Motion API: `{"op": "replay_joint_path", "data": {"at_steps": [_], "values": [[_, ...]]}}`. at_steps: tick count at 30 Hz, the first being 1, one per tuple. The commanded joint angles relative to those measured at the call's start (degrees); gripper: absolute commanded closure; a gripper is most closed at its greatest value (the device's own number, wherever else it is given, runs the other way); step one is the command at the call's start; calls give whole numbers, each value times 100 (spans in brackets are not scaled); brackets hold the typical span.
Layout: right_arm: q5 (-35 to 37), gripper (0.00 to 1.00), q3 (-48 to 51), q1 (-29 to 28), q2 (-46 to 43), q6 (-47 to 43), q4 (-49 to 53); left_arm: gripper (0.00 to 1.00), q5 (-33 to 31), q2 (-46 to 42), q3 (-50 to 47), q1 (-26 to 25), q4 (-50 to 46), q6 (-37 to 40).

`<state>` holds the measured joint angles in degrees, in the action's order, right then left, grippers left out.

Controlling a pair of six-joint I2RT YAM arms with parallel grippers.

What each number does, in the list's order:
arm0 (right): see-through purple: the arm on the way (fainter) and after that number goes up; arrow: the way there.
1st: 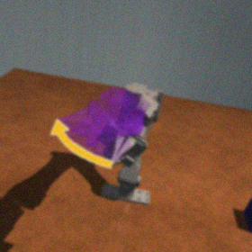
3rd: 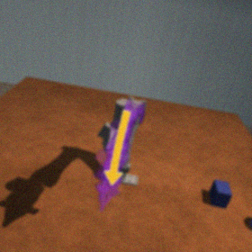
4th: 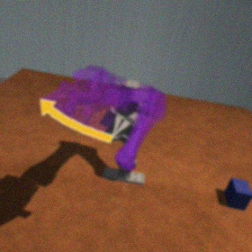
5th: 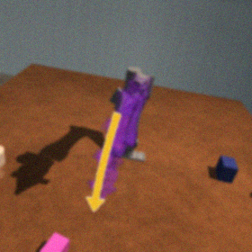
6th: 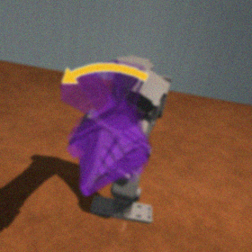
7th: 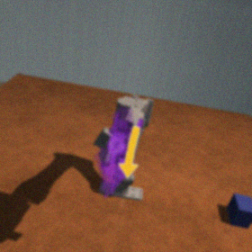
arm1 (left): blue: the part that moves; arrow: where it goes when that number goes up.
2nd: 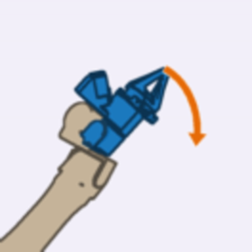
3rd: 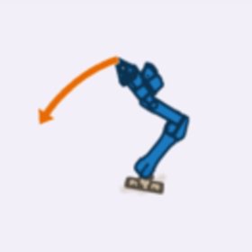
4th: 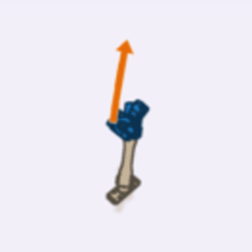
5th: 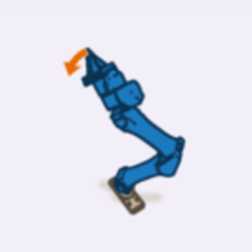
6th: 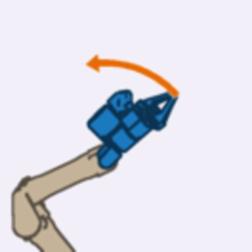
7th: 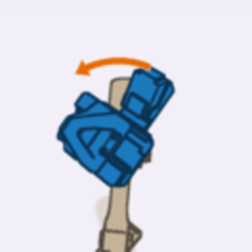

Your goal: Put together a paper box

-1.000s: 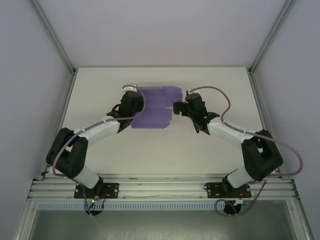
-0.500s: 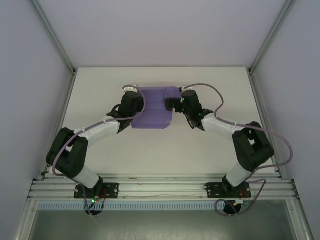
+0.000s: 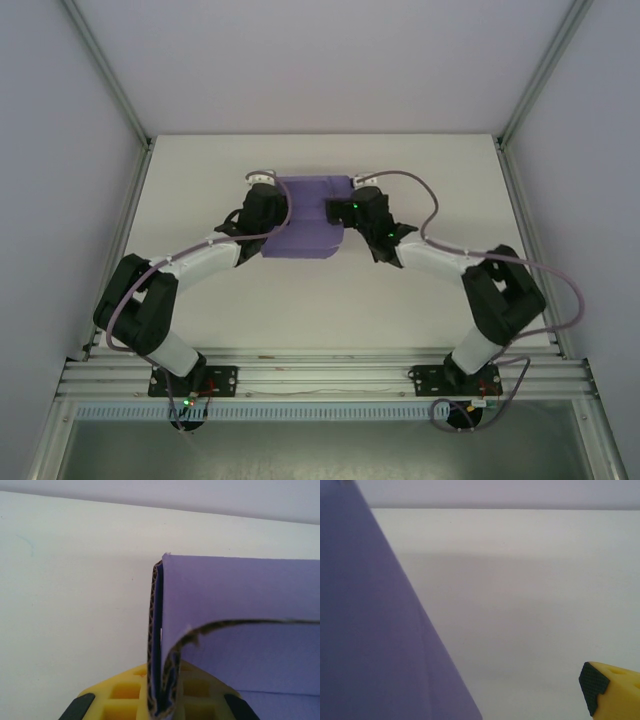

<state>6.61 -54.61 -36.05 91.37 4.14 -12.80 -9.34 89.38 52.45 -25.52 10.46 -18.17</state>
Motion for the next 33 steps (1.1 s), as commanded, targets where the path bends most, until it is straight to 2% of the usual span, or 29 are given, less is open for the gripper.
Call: {"op": "replay_joint_path", "data": {"at_steps": [1, 6, 9, 12, 15, 18, 22, 24, 26, 29, 33], "values": [[-14, 0, 325, 74, -956, -134, 484, 100, -123, 74, 129, -32, -58, -1], [-898, 0, 798, 626, -2128, -39, 1012, 100, -157, -25, 17, -26, 47, 222], [-1286, 0, 1040, 1166, -2458, 44, 1043, 100, -147, -61, -6, -15, 96, 252], [-2061, 7, 1065, 1842, -2329, 205, 1095, 100, 90, -86, -73, -15, 221, 348], [-2948, 15, 786, 2181, -1854, 43, 1128, 100, 196, -97, -142, -15, 345, 428], [-3769, 22, 317, 2181, -1245, -346, 1250, 100, 286, -49, -103, -17, 321, 489], [-4751, 44, -203, 2173, -525, -590, 1118, 100, 391, 33, -67, -16, 335, 484], [-5242, 52, -484, 2126, -231, -738, 1227, 100, 364, 44, -46, -18, 317, 479], [-5812, 54, -548, 2071, -58, -942, 1146, 100, 355, 52, -19, -15, 300, 498], [-6398, 64, -515, 1973, 135, -1007, 942, 100, 315, 82, 12, -15, 265, 528], [-6412, 63, -679, 1707, 238, -1495, 1274, 100, 303, 125, 33, -20, 243, 601]]}}
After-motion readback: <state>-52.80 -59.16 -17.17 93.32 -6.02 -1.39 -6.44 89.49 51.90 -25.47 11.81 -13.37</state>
